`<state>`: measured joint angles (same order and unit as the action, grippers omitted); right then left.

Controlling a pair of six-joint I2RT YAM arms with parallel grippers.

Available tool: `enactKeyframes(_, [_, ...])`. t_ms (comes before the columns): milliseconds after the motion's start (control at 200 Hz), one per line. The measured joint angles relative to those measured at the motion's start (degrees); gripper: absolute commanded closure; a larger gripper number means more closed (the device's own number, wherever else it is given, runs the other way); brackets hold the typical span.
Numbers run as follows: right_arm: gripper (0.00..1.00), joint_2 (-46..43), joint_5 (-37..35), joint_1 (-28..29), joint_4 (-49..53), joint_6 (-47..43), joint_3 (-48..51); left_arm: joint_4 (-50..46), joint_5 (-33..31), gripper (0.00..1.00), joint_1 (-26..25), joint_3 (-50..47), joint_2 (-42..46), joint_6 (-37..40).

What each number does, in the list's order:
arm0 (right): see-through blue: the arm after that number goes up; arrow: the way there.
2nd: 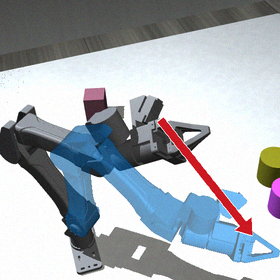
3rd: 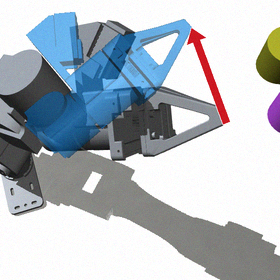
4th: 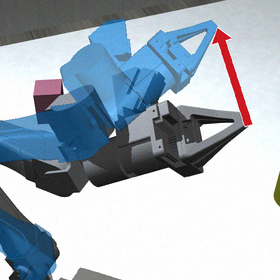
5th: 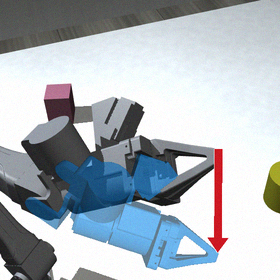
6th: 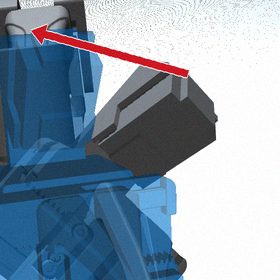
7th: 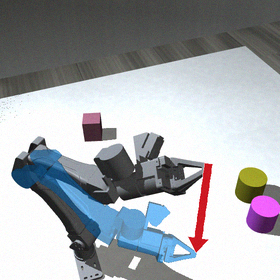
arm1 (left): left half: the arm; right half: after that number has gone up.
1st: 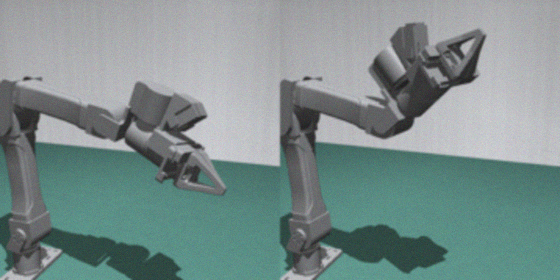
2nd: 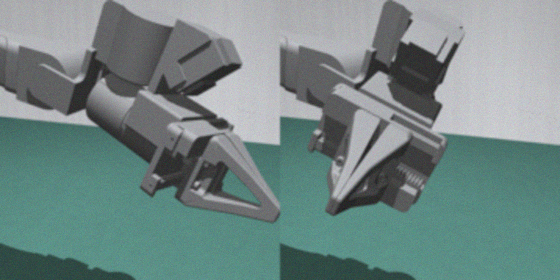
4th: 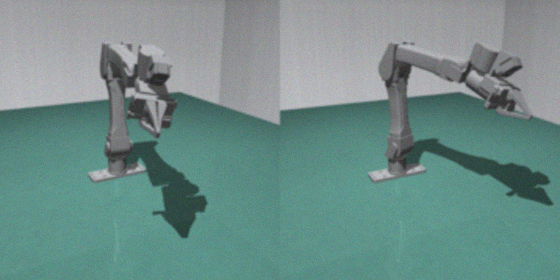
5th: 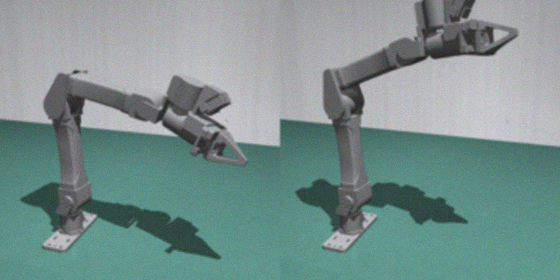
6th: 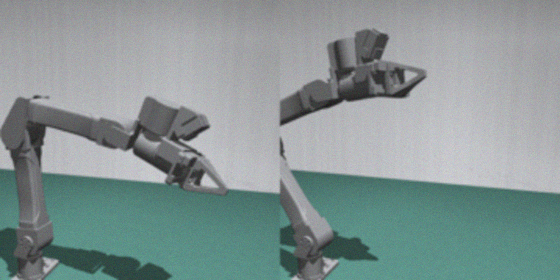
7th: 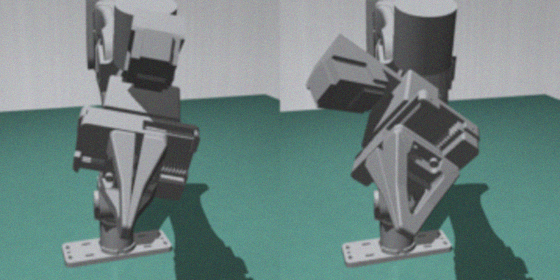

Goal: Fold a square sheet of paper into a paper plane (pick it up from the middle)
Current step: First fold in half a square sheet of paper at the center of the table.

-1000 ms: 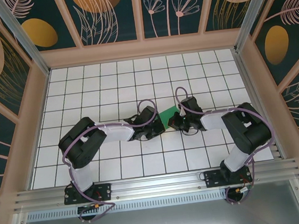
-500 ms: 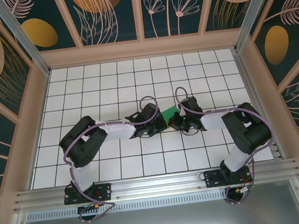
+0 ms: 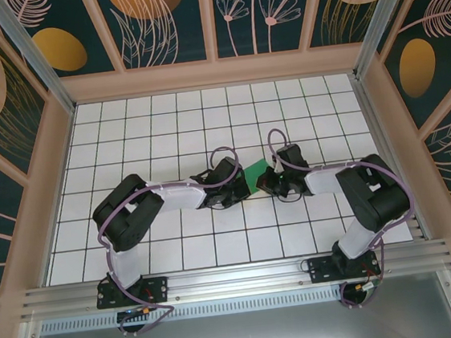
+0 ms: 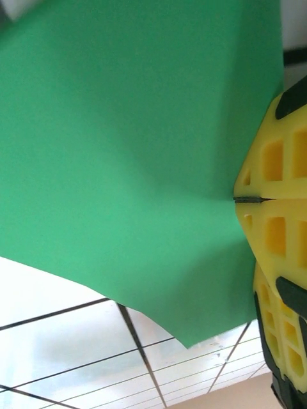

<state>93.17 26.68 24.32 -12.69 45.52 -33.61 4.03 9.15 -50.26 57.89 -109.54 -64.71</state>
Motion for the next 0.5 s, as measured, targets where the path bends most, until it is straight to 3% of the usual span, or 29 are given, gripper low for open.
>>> enactKeyframes(500, [1.00,-1.31,1.36,-14.95,-0.26,-7.45,1.73,-0.22,-0.28,1.00,-0.07,-0.02,0.11,-0.35])
